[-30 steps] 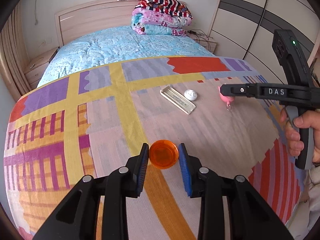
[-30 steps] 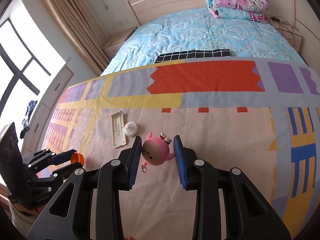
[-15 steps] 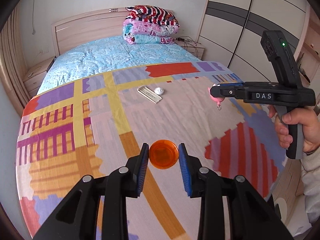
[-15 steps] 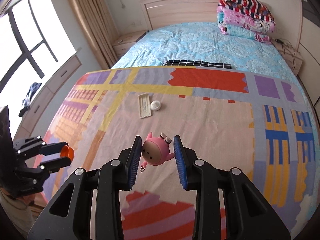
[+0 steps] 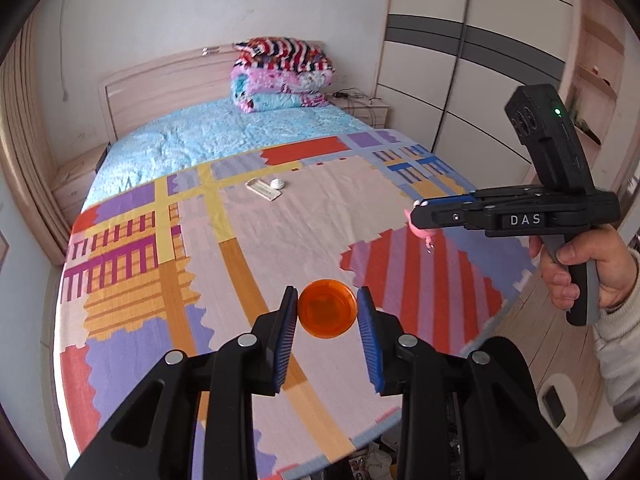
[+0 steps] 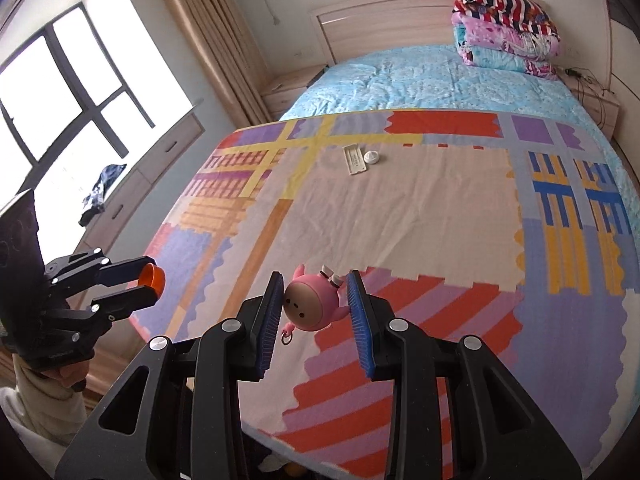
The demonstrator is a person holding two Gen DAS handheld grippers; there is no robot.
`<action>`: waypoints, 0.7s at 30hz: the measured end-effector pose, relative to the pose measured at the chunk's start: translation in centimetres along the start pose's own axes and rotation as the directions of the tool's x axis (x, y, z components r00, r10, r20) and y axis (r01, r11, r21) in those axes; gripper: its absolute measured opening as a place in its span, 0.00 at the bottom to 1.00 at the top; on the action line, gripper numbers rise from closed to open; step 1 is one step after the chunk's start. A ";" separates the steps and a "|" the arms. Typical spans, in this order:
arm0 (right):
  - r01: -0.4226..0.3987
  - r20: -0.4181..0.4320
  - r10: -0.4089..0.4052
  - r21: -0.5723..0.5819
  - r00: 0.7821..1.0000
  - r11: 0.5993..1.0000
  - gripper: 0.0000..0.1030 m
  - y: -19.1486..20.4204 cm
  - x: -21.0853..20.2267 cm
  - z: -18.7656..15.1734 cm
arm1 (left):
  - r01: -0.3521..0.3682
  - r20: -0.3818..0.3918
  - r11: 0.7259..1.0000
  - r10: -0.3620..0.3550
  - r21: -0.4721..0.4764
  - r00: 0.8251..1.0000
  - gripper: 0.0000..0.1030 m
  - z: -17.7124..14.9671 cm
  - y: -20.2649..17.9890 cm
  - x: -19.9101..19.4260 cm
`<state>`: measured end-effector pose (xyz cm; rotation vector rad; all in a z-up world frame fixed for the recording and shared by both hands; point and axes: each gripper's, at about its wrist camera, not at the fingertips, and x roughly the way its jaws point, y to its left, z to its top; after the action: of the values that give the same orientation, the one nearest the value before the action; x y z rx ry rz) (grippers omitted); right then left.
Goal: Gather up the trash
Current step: 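Carry the orange cap and pink pig toy in both grippers over the bin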
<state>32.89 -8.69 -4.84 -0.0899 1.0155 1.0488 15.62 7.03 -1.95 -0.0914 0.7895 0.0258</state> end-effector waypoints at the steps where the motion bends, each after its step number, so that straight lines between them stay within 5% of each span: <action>1: -0.006 0.004 0.006 -0.013 1.000 1.000 0.32 0.5 -0.6 -0.6 | -0.002 0.008 1.000 0.002 0.014 1.000 0.29 -0.6 -0.8 -0.7; 10: -0.035 -0.009 0.035 -0.090 0.999 0.995 0.32 3.7 -3.3 -5.8 | 0.049 0.016 0.998 -0.050 0.040 0.999 0.29 -4.4 -4.2 -3.4; 21: -0.061 -0.052 0.058 -0.070 0.997 0.996 0.32 4.5 -2.4 -12.2 | 0.127 -0.085 0.992 -0.127 -0.013 0.988 0.29 -10.7 -5.3 -0.8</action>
<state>21.32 -14.05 -8.21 -0.1454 1.0311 1.1419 7.76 0.78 -8.52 -0.1503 0.8679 -0.0967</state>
